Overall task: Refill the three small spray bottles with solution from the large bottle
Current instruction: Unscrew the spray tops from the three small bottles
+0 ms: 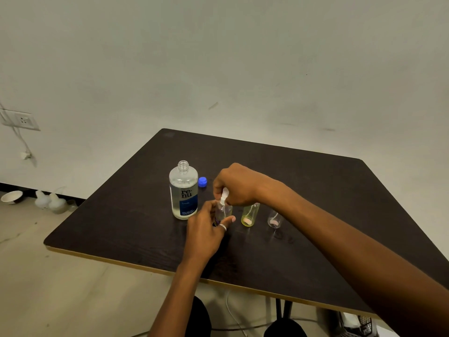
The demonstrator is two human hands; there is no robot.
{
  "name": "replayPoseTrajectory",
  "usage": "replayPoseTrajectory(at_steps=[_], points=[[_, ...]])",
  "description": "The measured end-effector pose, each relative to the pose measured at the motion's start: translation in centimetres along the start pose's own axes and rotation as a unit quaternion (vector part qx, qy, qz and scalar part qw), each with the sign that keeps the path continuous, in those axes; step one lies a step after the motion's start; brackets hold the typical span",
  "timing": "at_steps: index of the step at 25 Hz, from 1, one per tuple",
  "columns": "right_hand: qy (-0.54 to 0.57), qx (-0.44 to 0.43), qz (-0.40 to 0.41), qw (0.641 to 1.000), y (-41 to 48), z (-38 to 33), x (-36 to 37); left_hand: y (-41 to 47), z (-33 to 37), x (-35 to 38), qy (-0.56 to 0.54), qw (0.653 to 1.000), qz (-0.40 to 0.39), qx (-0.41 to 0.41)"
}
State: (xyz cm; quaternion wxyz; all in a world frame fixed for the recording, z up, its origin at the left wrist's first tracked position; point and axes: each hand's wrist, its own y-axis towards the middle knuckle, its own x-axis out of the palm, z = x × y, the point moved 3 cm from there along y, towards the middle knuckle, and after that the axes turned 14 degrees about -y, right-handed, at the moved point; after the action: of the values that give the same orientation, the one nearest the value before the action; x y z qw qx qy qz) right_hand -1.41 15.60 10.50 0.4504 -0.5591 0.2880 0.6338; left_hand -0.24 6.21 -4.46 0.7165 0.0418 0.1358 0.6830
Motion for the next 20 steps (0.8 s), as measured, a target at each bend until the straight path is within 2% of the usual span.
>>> replayPoseTrajectory(at_steps=[5, 8, 12, 20], points=[[0.014, -0.01, 0.005, 1.0, 0.05, 0.3, 0.1, 0.01, 0.04, -0.06, 0.0, 1.0, -0.002, 0.004], [0.006, 0.044, 0.034, 0.998, 0.38, 0.51, -0.36, 0.05, -0.06, -0.04, -0.005, 1.0, -0.001, -0.001], [-0.058, 0.093, 0.048, 0.993, 0.44, -0.06, 0.29, -0.1, 0.11, -0.05, -0.006, 1.0, -0.007, 0.001], [0.0, -0.017, -0.008, 1.0, -0.02, -0.02, 0.02, -0.11, 0.13, -0.09, -0.004, 1.0, -0.003, 0.009]])
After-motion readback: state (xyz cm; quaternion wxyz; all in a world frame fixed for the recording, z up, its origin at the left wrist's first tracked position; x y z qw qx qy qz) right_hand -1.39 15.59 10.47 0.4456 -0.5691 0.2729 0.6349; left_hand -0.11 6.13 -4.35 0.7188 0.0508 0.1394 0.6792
